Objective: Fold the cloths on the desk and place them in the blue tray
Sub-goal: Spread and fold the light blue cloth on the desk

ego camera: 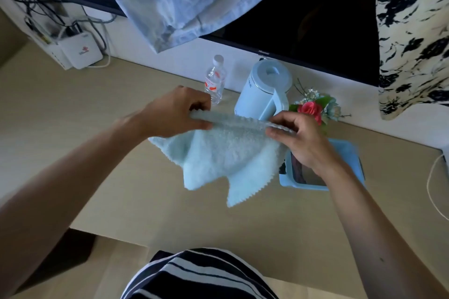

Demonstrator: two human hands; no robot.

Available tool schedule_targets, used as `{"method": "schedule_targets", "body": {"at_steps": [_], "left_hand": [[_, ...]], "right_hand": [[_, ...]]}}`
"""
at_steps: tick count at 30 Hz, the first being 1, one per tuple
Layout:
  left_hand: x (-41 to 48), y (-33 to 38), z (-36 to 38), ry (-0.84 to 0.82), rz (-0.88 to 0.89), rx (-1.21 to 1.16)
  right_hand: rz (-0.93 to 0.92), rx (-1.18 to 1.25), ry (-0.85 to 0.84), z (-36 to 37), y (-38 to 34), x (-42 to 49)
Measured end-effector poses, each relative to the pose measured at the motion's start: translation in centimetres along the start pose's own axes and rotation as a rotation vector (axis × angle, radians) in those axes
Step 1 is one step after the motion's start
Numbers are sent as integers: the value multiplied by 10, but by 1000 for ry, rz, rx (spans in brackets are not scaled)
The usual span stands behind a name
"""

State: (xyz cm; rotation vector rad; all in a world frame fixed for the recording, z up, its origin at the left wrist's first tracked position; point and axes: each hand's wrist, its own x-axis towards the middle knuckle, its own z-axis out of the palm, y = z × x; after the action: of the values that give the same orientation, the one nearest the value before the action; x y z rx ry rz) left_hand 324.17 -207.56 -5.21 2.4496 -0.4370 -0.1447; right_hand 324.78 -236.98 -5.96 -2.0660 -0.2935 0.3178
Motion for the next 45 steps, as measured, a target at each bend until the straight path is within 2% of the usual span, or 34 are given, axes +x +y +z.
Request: {"method": "schedule_targets", "body": {"at_steps": [5,8,12,14,17,20,22,25,28,33,39,45], "left_hand": [[-2,-33,1,31,-51,62],[-2,-43,6,133,-58,79],[-8,-44,5,318,20,56],[-16,-40,1,373,88,61],[-37,-41,1,332,179,70],[-64,-61,19,194,198,54],[-83,-76,41,82,184,15],[-112,-96,83,-66,86,-9],[-134,-121,122,-148,-83,-51],[-146,-140,155,-217,-307,-137],[-123,-150,164,-38,-381,-206],[-87,-159,180,46,-372,-161]], "right_hand": [[34,-53,18,-2,11,6],[66,-48,91,-2,22,10],[22,-12,241,-6,27,7],[-17,-13,257,-8,25,-1],[-27,14,175,-5,25,-20],[45,89,44,13,43,-40],[105,46,-61,31,66,-52],[194,-65,-225,65,107,-68],[335,-129,-302,101,148,-86],[452,-108,-278,131,178,-102],[434,-160,-136,132,186,-76],[494,-193,-54,131,204,-47]]}}
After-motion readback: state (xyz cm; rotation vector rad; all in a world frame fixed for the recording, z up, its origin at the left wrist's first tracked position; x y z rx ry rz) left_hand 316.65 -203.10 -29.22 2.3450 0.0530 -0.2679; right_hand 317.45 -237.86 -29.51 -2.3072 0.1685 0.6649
